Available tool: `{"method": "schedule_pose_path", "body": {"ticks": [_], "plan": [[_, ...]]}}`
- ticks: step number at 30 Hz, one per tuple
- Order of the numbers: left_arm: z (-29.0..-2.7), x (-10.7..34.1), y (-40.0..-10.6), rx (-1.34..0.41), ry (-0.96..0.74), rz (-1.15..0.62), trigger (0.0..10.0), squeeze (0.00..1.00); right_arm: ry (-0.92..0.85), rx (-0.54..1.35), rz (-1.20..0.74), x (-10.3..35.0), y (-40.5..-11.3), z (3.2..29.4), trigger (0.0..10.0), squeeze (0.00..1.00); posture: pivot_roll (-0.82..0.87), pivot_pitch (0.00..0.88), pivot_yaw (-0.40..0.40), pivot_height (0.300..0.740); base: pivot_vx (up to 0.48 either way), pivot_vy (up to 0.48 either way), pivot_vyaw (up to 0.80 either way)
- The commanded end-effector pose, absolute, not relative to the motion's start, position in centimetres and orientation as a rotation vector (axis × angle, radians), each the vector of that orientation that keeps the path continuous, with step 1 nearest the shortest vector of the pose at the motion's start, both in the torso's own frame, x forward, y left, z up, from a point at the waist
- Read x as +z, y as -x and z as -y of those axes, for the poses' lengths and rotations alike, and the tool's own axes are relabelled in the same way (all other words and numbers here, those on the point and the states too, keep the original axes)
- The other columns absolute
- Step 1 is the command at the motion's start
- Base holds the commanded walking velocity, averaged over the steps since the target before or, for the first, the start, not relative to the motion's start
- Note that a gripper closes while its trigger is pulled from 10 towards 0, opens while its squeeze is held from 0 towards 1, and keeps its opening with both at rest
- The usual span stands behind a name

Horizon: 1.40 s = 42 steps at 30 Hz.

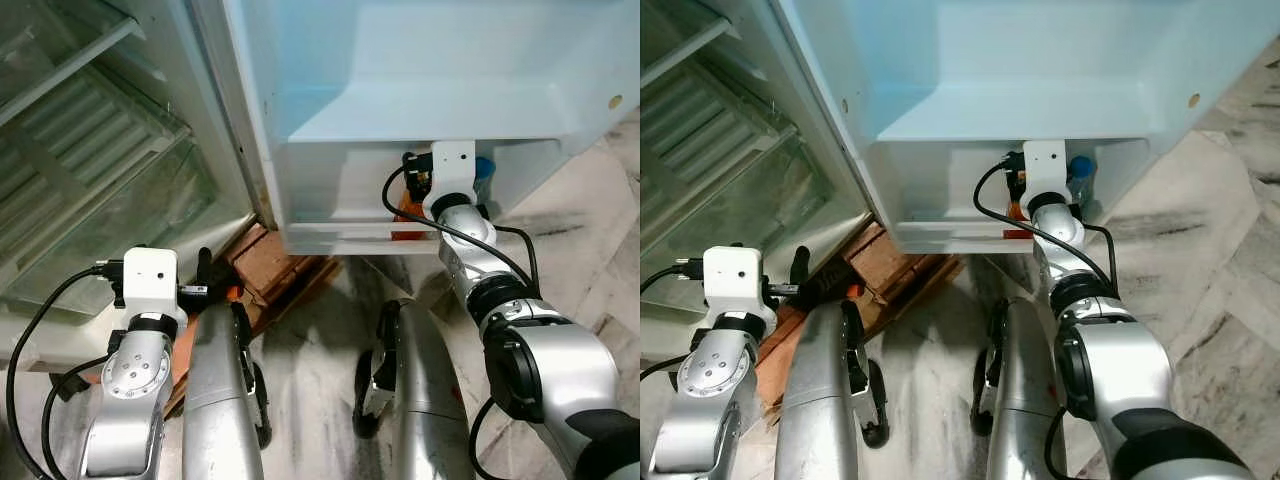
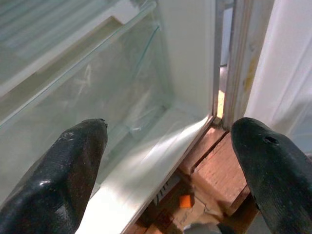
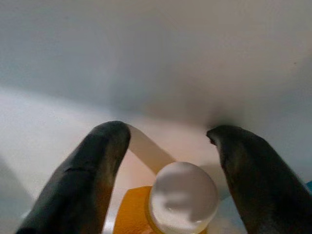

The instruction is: Restocking fridge

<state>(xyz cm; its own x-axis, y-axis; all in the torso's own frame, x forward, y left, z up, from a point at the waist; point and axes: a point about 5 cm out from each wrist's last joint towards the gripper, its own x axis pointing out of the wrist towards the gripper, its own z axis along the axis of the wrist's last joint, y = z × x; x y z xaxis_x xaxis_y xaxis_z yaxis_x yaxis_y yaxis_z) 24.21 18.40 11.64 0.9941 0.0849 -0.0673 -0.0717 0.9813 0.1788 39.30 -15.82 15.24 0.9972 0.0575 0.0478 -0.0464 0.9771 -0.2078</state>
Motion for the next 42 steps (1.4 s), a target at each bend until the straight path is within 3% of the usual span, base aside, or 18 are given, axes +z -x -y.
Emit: {"method": "schedule_pose_path", "body": {"ticks": [1,6,17,27,28,30,31,36,42], "plan": [[-18.5,11.1,-24.2,0.093,-0.179,-0.088,10.0,0.0,0.203,0.111,0.099,17.3,-40.1,14.8,10.0,1.0,0.21,0.268,-0.011,0.542,0.0,0.0,0.0],[-18.0,11.3,-24.9,0.091,-0.163,-0.071,10.0,0.0,0.218,0.179,0.028,17.1,-40.3,14.4,10.0,1.0,0.18,0.239,-0.021,0.542,0.0,0.0,0.0],[-17.3,10.9,-26.5,0.04,-0.153,-0.053,10.0,0.0,0.225,0.332,0.118,17.6,-39.5,14.6,10.0,1.0,0.11,0.165,-0.001,0.542,0.0,0.0,0.0],[-16.3,9.5,-26.0,0.007,-0.134,-0.079,10.0,0.0,0.201,0.22,0.272,14.2,-34.5,16.9,10.0,1.0,0.06,0.122,0.013,0.542,0.0,0.0,0.0],[-16.3,9.4,-25.9,0.005,-0.133,-0.082,10.0,0.0,0.205,0.213,0.276,13.8,-34.0,17.0,10.0,0.93,0.05,0.121,0.014,0.542,0.0,0.0,0.0],[-16.4,9.2,-25.7,0.003,-0.134,-0.086,10.0,0.0,0.194,0.216,0.267,12.7,-32.4,16.6,10.0,0.68,0.03,0.116,0.016,0.542,0.0,0.0,0.0],[-16.6,8.9,-25.4,0.003,-0.135,-0.093,10.0,0.0,0.187,0.203,0.25,11.8,-31.2,16.4,10.0,0.0,0.03,0.112,0.015,0.542,0.0,0.0,0.0],[-17.5,8.0,-25.0,0.018,-0.144,-0.12,10.0,0.0,0.173,0.151,0.185,9.2,-27.2,16.2,10.0,0.0,0.02,0.1,0.009,0.542,0.0,0.0,0.0],[-16.9,8.0,-25.7,0.007,-0.143,-0.11,10.0,0.0,0.156,0.085,0.053,6.7,-26.4,16.7,10.0,0.0,0.01,0.082,0.002,0.542,0.0,0.0,0.0]]}}
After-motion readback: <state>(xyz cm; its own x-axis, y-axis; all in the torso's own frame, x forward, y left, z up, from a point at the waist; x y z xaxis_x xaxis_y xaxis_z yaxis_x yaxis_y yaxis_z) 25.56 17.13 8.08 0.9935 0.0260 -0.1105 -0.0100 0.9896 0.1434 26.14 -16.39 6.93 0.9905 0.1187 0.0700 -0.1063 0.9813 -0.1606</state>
